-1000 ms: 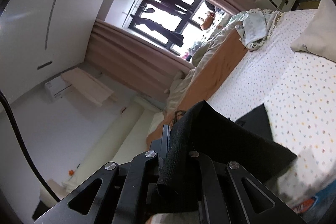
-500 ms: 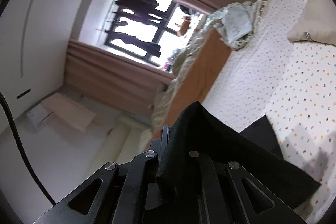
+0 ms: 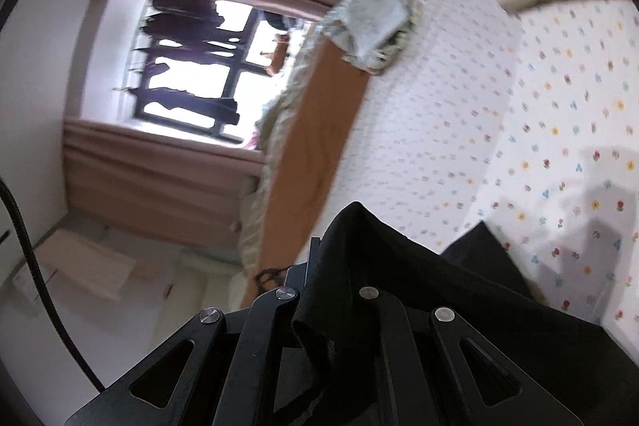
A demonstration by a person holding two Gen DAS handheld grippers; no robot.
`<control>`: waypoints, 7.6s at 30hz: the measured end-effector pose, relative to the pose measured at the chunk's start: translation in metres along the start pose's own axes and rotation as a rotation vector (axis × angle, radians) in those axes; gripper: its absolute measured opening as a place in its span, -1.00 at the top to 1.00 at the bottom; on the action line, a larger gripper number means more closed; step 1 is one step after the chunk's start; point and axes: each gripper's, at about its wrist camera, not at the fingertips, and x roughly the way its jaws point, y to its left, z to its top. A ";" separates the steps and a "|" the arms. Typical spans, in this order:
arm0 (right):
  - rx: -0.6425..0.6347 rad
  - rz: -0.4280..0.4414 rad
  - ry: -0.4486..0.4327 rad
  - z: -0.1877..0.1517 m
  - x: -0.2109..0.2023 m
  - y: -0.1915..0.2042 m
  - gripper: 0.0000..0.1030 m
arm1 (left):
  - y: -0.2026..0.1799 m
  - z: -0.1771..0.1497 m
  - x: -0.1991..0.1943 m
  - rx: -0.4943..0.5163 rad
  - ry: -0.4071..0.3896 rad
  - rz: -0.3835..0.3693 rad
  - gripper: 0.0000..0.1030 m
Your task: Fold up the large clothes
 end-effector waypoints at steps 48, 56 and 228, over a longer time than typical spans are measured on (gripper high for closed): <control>-0.300 -0.153 0.295 -0.042 0.040 0.033 -0.65 | 0.013 -0.031 -0.051 0.055 0.002 0.103 -0.23; -0.523 -0.138 0.491 -0.104 0.052 0.080 -0.74 | 0.031 -0.071 -0.087 0.090 0.005 0.136 -0.23; -0.723 -0.323 0.726 -0.279 0.002 -0.003 0.06 | -0.085 -0.128 -0.058 0.075 0.098 -0.188 0.78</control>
